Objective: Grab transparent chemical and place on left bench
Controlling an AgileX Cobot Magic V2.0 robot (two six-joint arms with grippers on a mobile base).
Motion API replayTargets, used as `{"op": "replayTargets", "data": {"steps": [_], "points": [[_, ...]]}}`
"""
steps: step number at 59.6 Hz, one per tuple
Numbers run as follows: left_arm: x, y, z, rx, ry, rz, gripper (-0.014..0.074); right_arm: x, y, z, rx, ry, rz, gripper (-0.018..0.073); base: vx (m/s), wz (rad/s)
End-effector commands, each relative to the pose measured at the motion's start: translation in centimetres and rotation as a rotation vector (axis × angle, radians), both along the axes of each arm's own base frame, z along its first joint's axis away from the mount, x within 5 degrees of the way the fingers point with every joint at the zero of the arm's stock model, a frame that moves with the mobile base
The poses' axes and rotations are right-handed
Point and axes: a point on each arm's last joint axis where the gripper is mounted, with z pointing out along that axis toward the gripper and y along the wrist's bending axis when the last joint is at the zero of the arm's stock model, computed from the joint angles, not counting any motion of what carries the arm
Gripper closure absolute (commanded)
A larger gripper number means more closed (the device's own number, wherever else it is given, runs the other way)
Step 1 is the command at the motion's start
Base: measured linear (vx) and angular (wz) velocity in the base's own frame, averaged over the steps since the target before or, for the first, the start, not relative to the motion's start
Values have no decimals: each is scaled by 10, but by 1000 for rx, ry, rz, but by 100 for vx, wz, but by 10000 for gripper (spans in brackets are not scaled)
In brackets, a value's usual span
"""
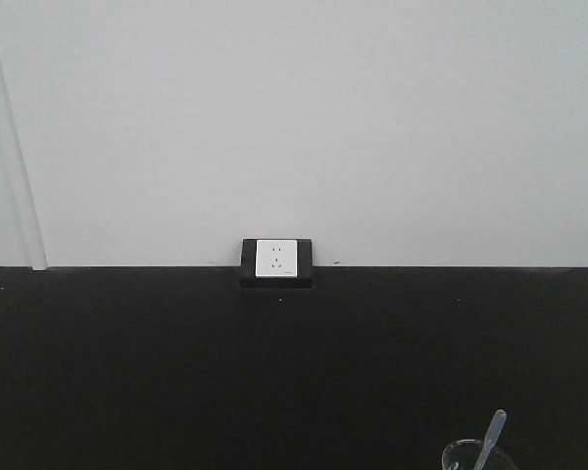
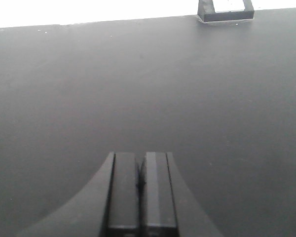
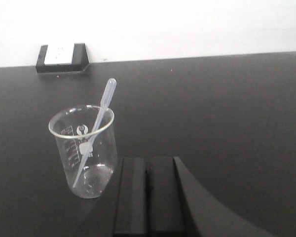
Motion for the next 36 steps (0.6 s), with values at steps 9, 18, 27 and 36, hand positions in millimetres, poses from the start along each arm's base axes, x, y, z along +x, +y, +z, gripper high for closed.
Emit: {"op": "replayTargets", "data": {"steps": [9,18,27,36], "points": [[-1,0,3,-14,-81,-1,600,0,1,10,-19,-129,13,567,0,0],[-1,0,3,-14,-81,-1,600,-2,3,33,57,-306,30,567,0,0],[-1,0,3,-14,-81,-1,600,-7,2,78,77,-359,27,567,0,0],[-1,0,3,-14,-81,-1,600,16,3,115,50,-274,22,567,0,0]]}}
